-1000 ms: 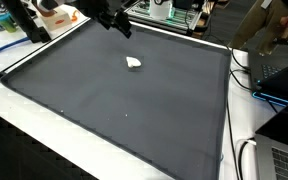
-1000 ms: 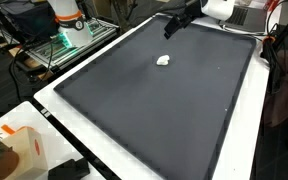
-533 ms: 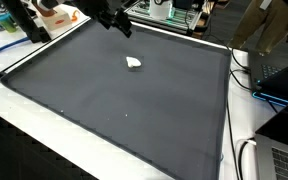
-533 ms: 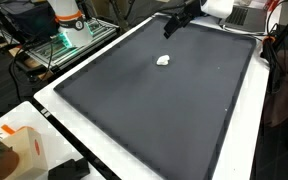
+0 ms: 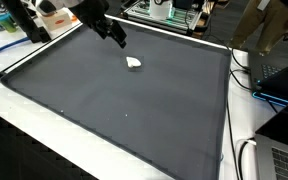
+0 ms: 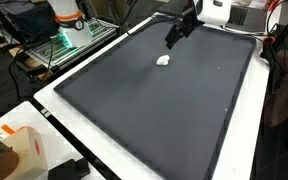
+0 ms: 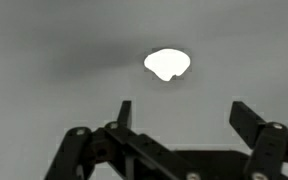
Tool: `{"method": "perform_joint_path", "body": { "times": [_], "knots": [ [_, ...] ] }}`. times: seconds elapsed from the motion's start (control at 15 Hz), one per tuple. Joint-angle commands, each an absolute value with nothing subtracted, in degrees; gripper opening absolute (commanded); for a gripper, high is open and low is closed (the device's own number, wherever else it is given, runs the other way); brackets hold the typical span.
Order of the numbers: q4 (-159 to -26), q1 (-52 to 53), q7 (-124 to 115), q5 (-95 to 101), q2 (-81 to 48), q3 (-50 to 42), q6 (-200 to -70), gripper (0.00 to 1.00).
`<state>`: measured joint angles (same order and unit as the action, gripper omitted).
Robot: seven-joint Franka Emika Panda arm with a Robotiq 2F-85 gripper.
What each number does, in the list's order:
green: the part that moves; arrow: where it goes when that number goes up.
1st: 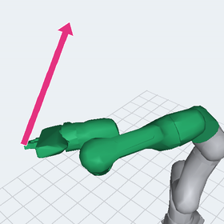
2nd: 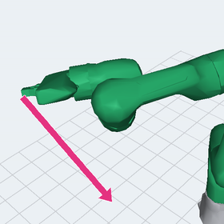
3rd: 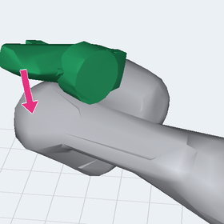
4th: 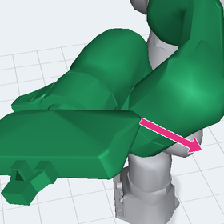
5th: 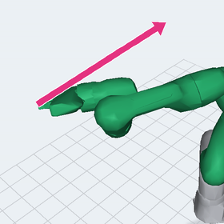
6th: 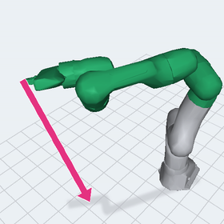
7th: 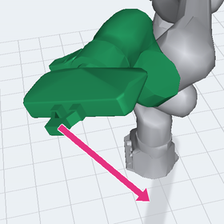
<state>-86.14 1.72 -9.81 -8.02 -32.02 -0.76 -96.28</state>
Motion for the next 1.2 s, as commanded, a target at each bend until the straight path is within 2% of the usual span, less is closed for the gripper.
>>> {"method": "perform_joint_path", "body": {
  "times": [0.0,0.6,0.67,0.93,1.13],
  "knots": [
    [-100.2,0.9,-8.0,-7.0,-24.4,-1.5,-106.9,1.0],
    [-125.5,0.5,-4.5,-9.7,-7.2,0.1,-119.0,1.0],
    [-117.8,0.5,-5.7,-8.1,-13.1,-0.2,-115.7,1.0],
    [-118.4,0.6,-5.7,-8.1,-12.1,-0.1,-115.9,1.0],
    [-121.4,1.2,-6.0,-9.0,-11.0,0.7,-123.1,1.0]
  ]
}}
